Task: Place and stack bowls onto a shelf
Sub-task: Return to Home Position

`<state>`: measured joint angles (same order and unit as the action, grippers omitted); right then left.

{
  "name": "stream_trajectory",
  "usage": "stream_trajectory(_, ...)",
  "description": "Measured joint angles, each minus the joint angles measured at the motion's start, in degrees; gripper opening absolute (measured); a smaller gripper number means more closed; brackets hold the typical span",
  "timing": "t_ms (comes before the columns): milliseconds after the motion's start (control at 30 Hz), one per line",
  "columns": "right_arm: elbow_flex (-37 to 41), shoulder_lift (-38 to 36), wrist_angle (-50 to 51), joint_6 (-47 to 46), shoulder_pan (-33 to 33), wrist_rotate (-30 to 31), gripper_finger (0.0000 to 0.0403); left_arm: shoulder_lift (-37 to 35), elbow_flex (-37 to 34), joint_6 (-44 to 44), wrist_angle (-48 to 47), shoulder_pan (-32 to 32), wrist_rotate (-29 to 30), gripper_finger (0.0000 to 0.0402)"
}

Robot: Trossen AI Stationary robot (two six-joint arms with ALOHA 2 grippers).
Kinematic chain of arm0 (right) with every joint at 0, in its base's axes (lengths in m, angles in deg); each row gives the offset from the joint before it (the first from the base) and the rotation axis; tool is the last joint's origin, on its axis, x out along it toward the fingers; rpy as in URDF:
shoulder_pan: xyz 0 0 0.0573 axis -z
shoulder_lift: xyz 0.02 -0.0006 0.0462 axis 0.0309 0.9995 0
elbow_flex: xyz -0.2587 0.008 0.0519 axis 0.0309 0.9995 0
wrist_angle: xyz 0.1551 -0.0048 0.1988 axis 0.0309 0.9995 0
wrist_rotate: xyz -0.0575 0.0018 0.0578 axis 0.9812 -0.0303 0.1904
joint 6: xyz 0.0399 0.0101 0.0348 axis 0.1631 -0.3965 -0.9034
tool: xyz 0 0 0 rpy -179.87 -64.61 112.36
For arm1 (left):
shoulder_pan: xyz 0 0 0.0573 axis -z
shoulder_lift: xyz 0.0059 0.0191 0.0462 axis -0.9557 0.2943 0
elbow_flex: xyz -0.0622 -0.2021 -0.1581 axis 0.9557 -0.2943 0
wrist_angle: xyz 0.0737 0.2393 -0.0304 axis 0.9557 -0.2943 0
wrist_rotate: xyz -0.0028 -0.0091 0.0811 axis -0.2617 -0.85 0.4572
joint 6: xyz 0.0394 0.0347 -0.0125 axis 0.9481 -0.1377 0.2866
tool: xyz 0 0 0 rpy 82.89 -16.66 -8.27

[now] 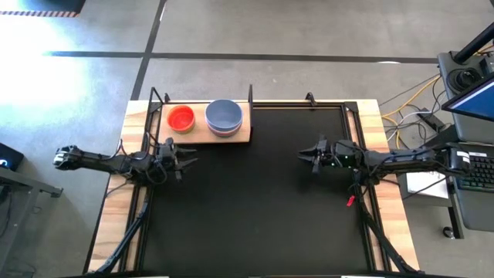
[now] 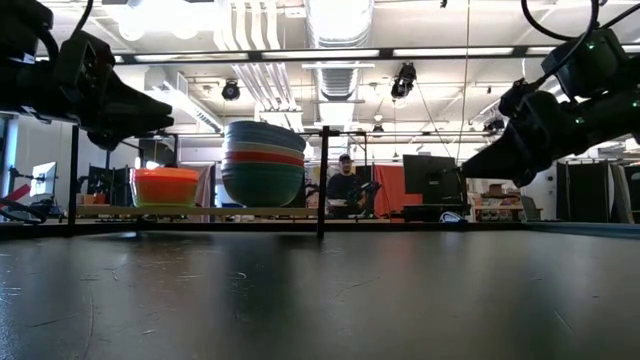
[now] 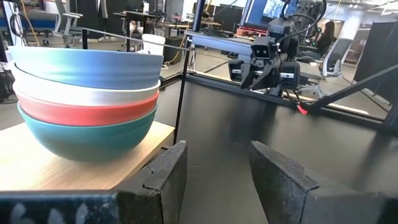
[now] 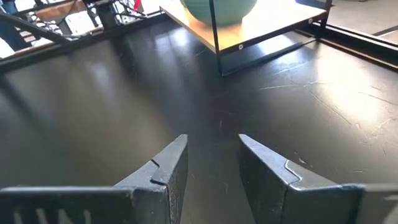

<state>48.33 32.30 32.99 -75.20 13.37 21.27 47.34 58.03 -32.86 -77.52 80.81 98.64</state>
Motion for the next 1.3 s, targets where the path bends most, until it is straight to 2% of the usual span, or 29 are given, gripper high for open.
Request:
stream_trajectory(267, 0.0, -2.6, 6.3, -0.7, 0.0, 0.3, 0.0125, 0.0, 0.0, 0.2, 0.0, 0.0, 0.0, 0.0155)
stream_trajectory(1000, 0.0, -3.4, 6.7, 0.1, 0.0, 0.3, 0.0125, 0.3, 0.7, 0.3, 0.4, 0.0, 0.0, 0.0155)
stream_trajectory(1300, 0.4, -11.8, 6.9, 0.1, 0.0, 0.3, 0.0125, -3.4, 0.7, 0.3, 0.2, 0.0, 0.0, 0.0155)
